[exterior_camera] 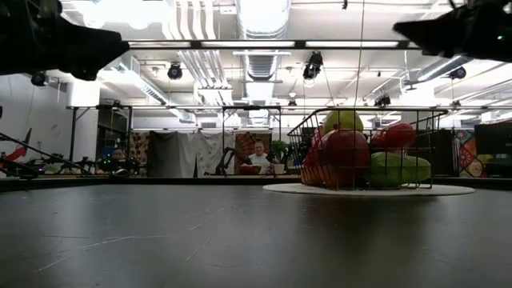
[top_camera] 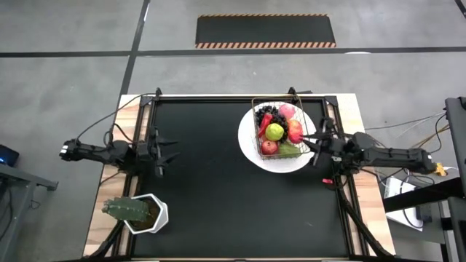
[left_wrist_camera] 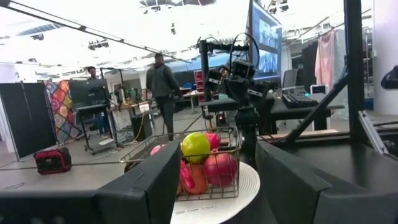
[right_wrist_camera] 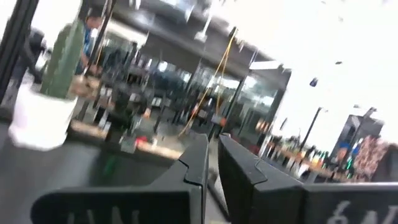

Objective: Build produce basket
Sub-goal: Return to Home Position

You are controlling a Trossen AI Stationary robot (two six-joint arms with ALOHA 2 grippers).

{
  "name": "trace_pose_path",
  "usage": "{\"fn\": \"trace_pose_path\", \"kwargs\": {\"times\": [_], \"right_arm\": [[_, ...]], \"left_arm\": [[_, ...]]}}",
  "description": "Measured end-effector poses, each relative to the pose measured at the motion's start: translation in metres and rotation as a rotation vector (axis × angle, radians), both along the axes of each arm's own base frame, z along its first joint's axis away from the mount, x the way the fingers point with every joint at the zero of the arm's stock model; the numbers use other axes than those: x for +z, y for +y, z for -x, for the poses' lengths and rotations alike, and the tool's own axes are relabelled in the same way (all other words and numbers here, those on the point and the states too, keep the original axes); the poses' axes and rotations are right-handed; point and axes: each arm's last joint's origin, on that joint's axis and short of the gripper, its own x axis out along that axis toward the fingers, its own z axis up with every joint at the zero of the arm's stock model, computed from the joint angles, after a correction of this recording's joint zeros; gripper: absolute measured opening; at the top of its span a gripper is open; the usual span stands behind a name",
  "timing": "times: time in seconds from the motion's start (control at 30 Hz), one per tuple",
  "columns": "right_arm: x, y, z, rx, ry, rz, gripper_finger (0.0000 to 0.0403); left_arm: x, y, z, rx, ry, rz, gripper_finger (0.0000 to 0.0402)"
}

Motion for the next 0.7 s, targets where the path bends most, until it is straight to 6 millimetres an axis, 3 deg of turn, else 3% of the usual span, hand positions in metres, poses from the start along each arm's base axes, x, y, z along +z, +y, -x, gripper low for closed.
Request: {"fn": "trace_pose_path", "kwargs": {"times": [0.17, 0.7], "right_arm": [[-0.011, 0.001, 0.011, -0.010, -0.121, 0.032, 0.0027], [-0.019, 0.001, 0.005, 0.032, -0.031, 0.007, 0.0027]], "left_arm": [[-0.002, 0.000, -0.002, 0.000, 0.026, -0.003, 0.0191], [-0.011, -0.002, -0.009, -0.004, 0.130, -0.024, 0.0191]]}}
